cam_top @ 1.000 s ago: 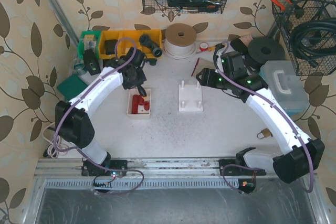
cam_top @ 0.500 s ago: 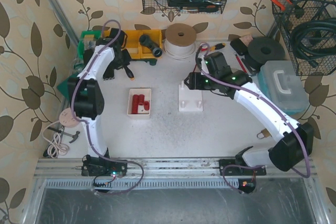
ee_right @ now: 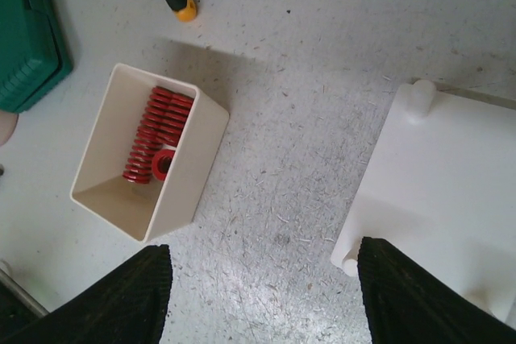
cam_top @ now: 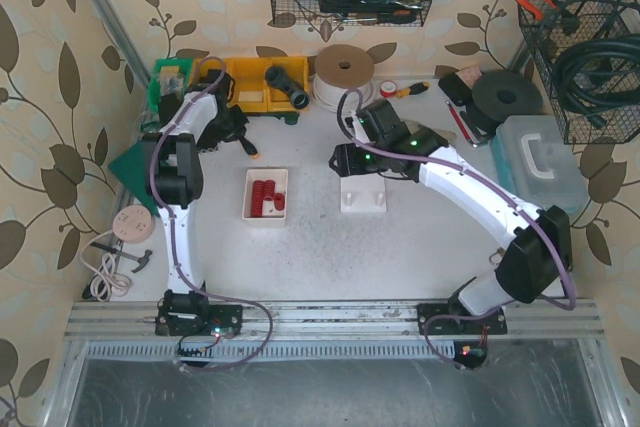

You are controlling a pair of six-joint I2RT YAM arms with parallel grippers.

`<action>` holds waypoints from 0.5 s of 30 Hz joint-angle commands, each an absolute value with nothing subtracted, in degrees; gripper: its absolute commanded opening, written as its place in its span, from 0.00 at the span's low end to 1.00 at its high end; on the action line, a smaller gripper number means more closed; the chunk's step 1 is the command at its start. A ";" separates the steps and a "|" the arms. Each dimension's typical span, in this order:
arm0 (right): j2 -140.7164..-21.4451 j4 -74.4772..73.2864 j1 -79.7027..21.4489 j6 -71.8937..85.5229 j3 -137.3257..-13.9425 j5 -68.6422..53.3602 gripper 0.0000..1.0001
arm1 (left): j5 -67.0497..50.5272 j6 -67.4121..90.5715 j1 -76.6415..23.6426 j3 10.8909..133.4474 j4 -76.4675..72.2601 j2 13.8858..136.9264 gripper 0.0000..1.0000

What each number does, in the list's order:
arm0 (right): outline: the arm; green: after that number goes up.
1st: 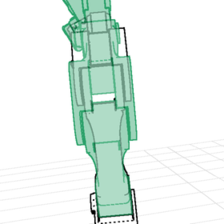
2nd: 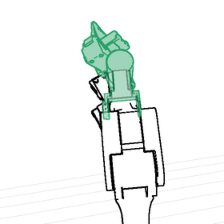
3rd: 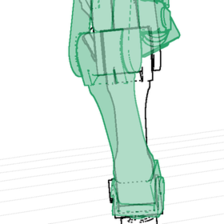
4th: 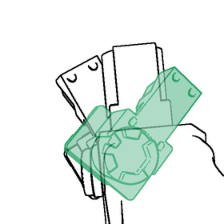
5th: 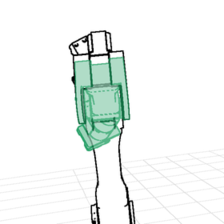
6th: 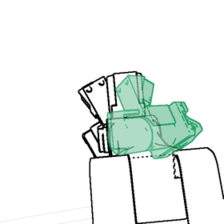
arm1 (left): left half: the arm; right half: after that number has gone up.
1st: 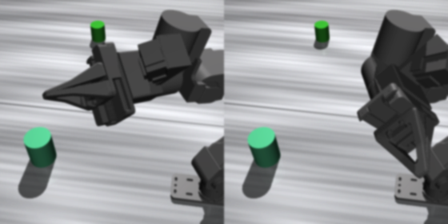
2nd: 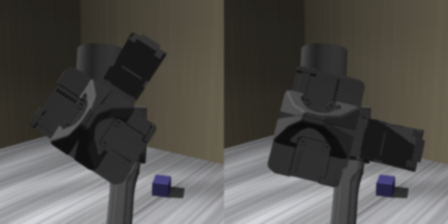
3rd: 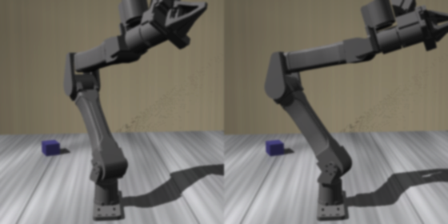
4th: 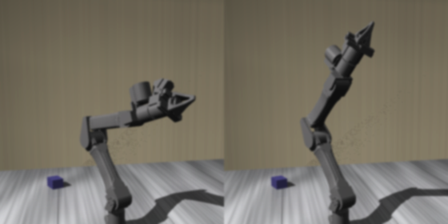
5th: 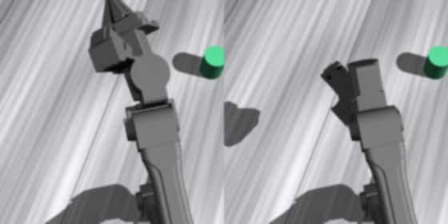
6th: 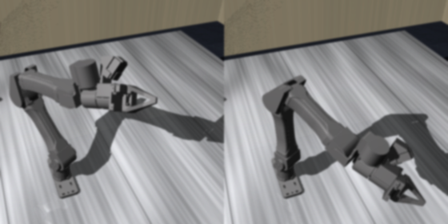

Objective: Install the large spring

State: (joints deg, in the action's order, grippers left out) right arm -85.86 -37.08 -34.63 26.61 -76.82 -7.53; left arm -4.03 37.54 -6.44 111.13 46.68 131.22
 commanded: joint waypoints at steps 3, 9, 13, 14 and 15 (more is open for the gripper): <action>-86.51 -38.23 -36.15 23.98 -77.96 -5.37 0.64 | -6.50 39.20 -4.83 114.27 43.53 132.12 0.00; -86.77 -42.86 -36.52 22.80 -79.85 -0.09 0.64 | -7.39 38.88 -4.57 114.46 43.38 134.30 0.00; -84.10 -42.54 -36.52 22.07 -78.42 -0.40 0.64 | -8.06 38.82 -4.44 114.18 43.06 134.97 0.00; -83.11 -42.12 -36.50 21.98 -77.96 -0.68 0.64 | -7.90 38.72 -4.42 114.11 43.34 134.95 0.00; -82.23 -41.88 -36.48 21.90 -77.55 -0.85 0.65 | -7.60 38.58 -4.32 114.03 43.47 134.79 0.00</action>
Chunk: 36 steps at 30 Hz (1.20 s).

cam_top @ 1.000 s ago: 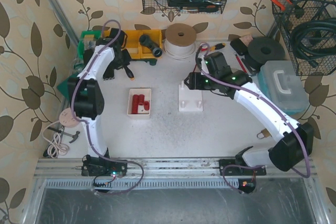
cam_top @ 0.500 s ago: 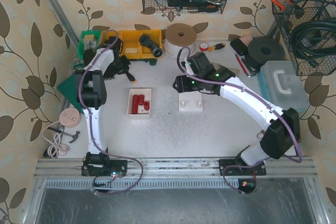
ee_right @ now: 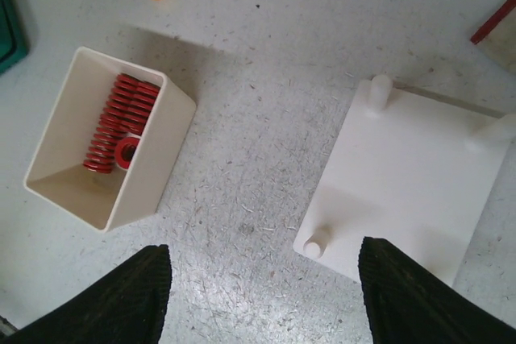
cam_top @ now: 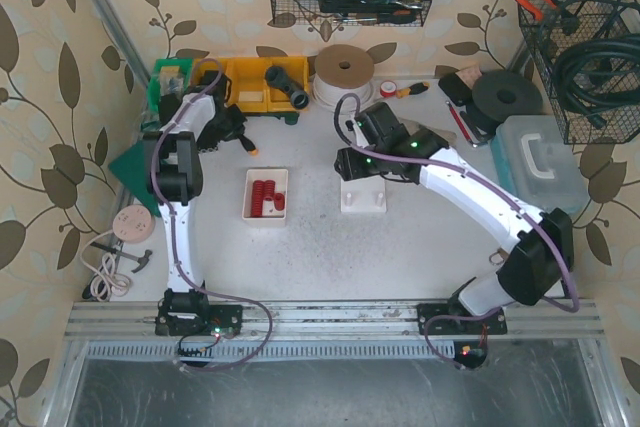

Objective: Install the large spring

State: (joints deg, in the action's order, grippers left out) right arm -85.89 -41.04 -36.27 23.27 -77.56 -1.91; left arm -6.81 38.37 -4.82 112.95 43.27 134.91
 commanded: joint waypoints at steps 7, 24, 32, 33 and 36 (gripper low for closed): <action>-78.68 -43.67 -36.54 21.85 -76.85 -1.43 0.68 | -7.44 38.06 -3.96 112.76 43.88 131.66 0.29; -68.83 -45.87 -36.45 23.58 -72.85 -1.94 0.69 | -6.05 34.98 -5.00 96.59 45.92 103.91 0.79; -62.75 -46.81 -36.49 26.48 -67.69 -7.50 0.68 | 0.30 34.84 -16.43 76.41 47.05 79.17 0.77; -62.63 -47.40 -36.59 26.34 -67.34 -8.16 0.68 | 0.54 35.53 -17.75 74.17 47.60 76.41 0.75; -62.94 -48.48 -36.77 26.53 -66.70 -8.90 0.68 | -0.09 39.17 -20.40 68.92 51.11 69.99 0.70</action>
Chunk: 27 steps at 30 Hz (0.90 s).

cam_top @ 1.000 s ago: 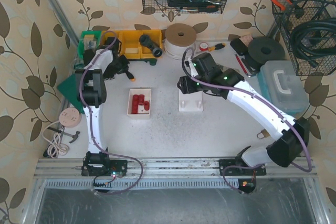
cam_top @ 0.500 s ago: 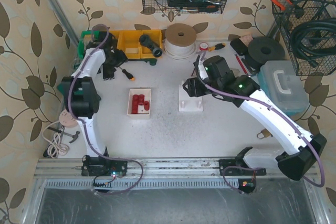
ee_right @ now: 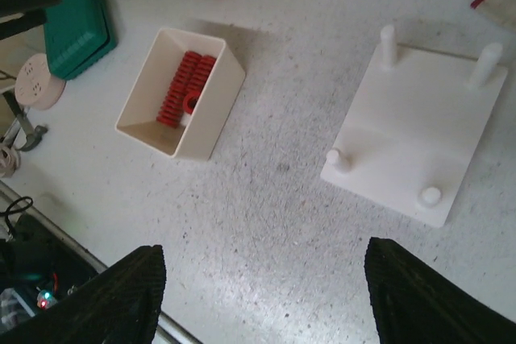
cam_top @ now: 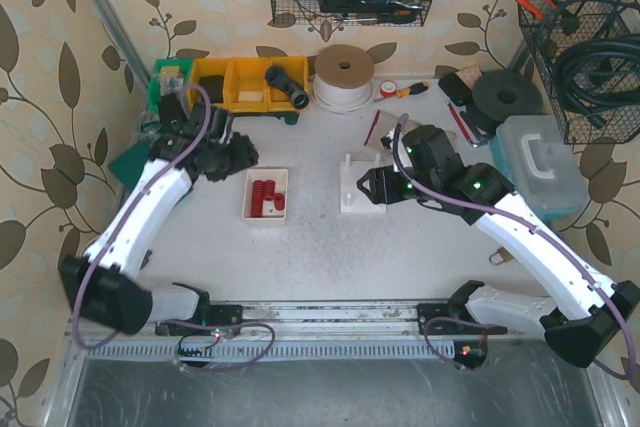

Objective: Install the large spring

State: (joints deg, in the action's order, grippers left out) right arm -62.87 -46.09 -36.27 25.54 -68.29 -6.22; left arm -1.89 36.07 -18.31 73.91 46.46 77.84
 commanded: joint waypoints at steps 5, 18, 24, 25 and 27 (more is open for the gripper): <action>-65.78 -48.62 -37.00 25.90 -65.88 -8.38 0.69 | 1.52 43.53 -26.15 65.69 56.30 66.41 0.64; -69.89 -46.62 -34.57 26.79 -65.61 -3.73 0.73 | 0.64 35.28 -30.82 72.12 55.58 85.61 0.49; -73.56 -45.71 -32.32 25.14 -69.72 -6.26 0.73 | -2.02 34.13 -30.81 72.40 51.13 92.57 0.45; -73.96 -45.75 -31.96 24.92 -70.48 -6.81 0.73 | -2.36 33.76 -30.81 71.98 50.24 93.17 0.45; -74.38 -45.79 -31.42 24.49 -71.64 -7.50 0.72 | -3.35 33.22 -30.80 71.05 48.28 93.88 0.43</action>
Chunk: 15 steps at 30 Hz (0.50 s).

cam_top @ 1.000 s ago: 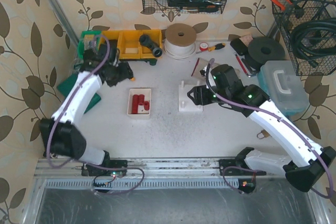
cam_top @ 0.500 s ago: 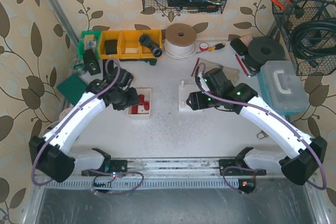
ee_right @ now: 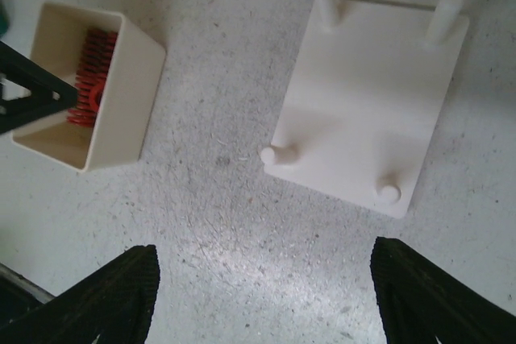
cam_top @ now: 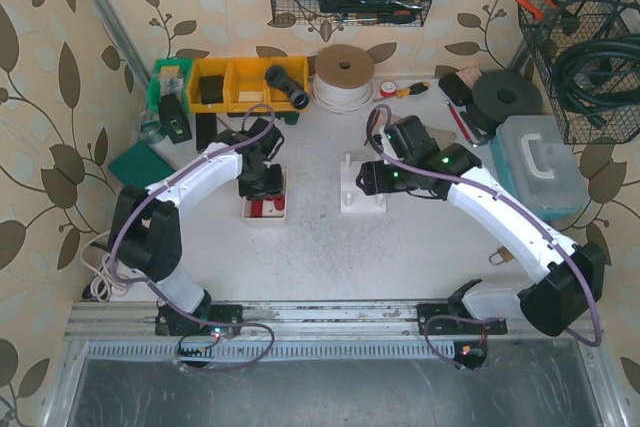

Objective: Install the large spring

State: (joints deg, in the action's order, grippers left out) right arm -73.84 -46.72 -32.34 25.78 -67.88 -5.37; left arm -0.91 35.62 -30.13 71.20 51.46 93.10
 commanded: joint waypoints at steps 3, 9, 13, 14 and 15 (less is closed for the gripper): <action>-74.33 -45.85 -31.08 24.11 -72.67 -7.71 0.72 | -5.85 32.41 -30.84 70.25 45.39 94.38 0.42; -74.00 -45.87 -30.46 23.99 -72.93 -7.83 0.72 | -3.90 32.00 -30.78 71.07 48.51 96.47 0.33; -73.92 -45.79 -30.46 24.12 -72.72 -8.14 0.72 | -2.23 31.98 -30.85 69.41 49.57 94.92 0.31; -73.92 -45.78 -30.47 24.16 -72.77 -8.18 0.72 | -1.85 31.99 -30.76 68.81 49.60 94.39 0.31; -73.99 -45.68 -30.42 24.25 -72.75 -8.35 0.72 | -1.66 31.95 -30.75 68.49 49.51 94.10 0.31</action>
